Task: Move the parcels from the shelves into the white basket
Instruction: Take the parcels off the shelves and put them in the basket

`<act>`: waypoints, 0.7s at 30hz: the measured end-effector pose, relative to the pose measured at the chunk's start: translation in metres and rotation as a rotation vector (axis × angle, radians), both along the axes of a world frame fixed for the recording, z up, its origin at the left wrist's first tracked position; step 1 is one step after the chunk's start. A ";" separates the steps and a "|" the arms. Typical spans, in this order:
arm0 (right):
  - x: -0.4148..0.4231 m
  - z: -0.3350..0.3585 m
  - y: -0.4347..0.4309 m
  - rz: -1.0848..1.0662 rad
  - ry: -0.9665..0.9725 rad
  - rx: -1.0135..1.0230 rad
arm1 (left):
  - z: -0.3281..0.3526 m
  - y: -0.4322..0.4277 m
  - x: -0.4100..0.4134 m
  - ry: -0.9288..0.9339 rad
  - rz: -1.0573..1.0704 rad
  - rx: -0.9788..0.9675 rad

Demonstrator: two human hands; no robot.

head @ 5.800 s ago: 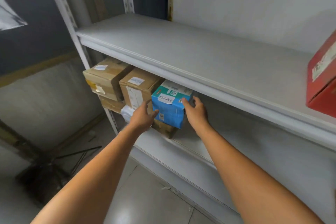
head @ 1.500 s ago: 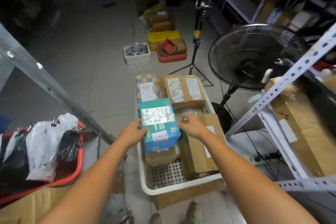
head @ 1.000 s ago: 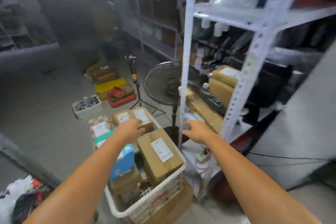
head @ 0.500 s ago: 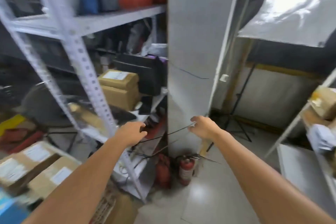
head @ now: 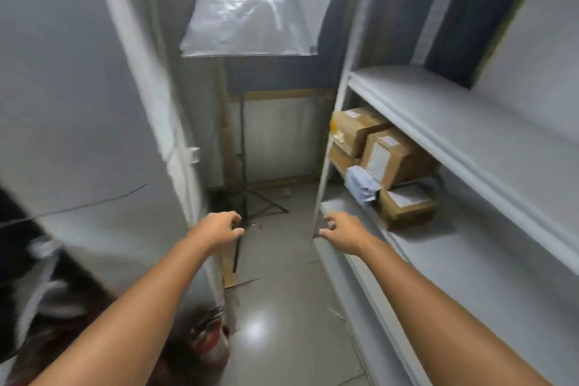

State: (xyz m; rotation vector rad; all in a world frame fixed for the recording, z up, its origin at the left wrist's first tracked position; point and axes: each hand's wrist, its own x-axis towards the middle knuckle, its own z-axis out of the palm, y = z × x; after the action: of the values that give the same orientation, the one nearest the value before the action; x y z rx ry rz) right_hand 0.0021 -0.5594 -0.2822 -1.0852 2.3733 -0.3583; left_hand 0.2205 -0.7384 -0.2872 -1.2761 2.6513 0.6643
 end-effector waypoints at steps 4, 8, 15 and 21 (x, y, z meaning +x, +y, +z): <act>-0.071 -0.010 0.019 -0.212 -0.037 -0.035 | -0.012 -0.012 -0.097 0.009 -0.117 0.004; -0.135 -0.030 0.036 -0.382 -0.071 -0.108 | -0.033 -0.006 -0.188 0.014 -0.211 0.012; -0.210 -0.074 0.052 -0.720 -0.056 -0.287 | -0.089 0.018 -0.312 0.068 -0.358 0.166; -0.261 -0.130 0.039 -0.951 -0.085 -0.409 | -0.156 0.036 -0.400 0.184 -0.379 0.371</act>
State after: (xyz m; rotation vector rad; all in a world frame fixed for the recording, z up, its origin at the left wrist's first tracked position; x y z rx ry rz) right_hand -0.2586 -0.5202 -0.4126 0.0181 2.6431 -1.2163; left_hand -0.1799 -0.7025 -0.4432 -0.6220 2.6242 1.1788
